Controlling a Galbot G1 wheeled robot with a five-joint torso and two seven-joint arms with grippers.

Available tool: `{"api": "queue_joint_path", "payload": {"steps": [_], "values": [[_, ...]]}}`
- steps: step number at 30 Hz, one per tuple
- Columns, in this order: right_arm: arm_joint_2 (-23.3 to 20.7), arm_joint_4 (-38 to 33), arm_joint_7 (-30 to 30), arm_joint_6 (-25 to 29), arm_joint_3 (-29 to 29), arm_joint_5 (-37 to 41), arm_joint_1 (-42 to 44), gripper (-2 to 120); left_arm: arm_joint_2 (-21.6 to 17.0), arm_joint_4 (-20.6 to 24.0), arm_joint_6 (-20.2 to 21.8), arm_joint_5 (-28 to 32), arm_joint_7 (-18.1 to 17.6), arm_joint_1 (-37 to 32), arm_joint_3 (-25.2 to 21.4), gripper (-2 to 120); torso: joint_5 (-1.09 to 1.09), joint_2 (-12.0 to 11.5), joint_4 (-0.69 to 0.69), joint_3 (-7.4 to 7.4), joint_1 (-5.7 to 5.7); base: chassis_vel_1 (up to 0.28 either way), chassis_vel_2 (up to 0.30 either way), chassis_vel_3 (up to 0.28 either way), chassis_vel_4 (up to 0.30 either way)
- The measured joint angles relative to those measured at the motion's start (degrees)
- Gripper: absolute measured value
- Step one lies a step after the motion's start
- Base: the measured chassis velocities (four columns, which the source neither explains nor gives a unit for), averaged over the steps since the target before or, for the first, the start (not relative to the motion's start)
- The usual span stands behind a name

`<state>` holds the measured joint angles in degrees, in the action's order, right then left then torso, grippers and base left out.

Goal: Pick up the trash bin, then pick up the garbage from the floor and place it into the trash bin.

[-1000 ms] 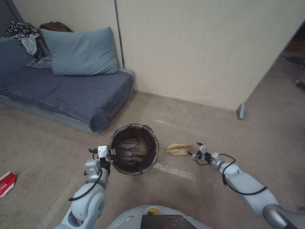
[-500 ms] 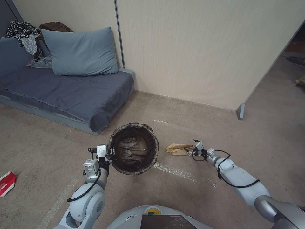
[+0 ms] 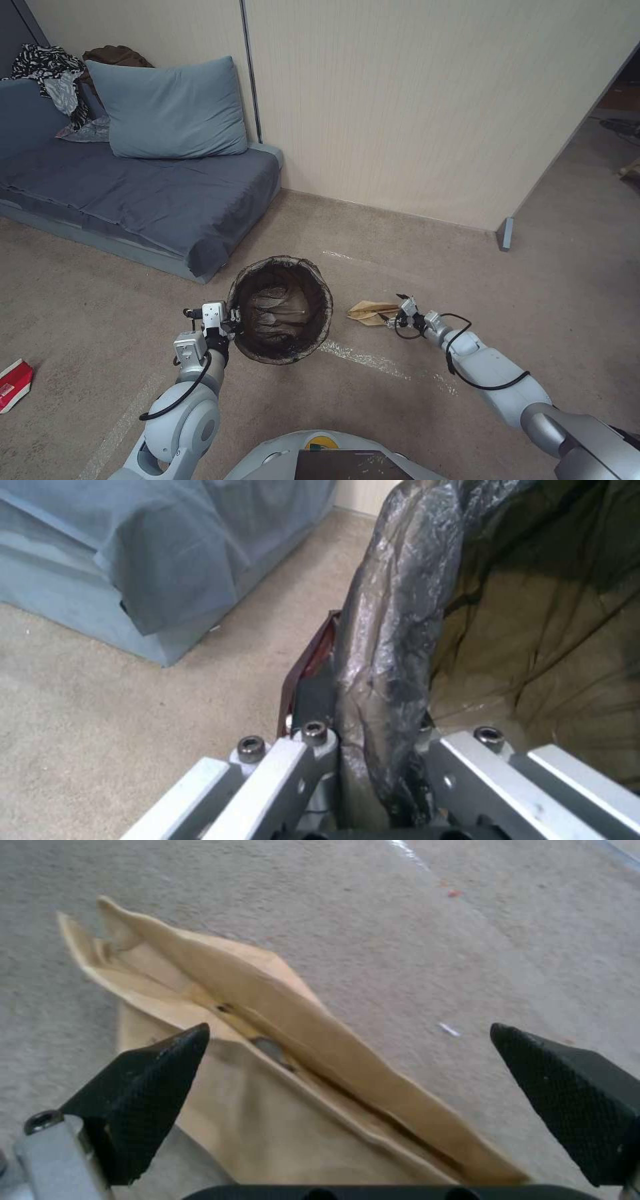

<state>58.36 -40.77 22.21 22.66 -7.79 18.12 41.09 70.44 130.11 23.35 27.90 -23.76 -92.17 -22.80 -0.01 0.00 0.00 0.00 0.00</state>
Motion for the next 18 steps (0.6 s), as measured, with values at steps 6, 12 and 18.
{"api": "queue_joint_path", "payload": {"steps": [6,12,18], "values": [[1.1,0.6,0.0,0.0,0.0,-0.8,0.5,100,-0.5,0.0,0.0,0.6,-0.2,0.1,-0.3,4,0.01,0.0,0.01,0.0,0.0,0.0,0.0,0.0,0.0],[1.9,1.6,-0.1,0.2,0.1,-1.4,0.5,100,-0.9,0.1,0.0,1.0,-0.4,0.3,-0.6,4,0.0,0.0,0.0,0.0,0.0,0.0,0.0,0.0,0.0],[3.0,2.9,0.0,0.3,0.3,-1.9,0.2,100,-1.1,0.3,0.0,1.4,-0.4,0.3,-0.7,4,0.0,0.0,0.0,0.0,0.0,0.0,0.0,0.0,0.0]]}}
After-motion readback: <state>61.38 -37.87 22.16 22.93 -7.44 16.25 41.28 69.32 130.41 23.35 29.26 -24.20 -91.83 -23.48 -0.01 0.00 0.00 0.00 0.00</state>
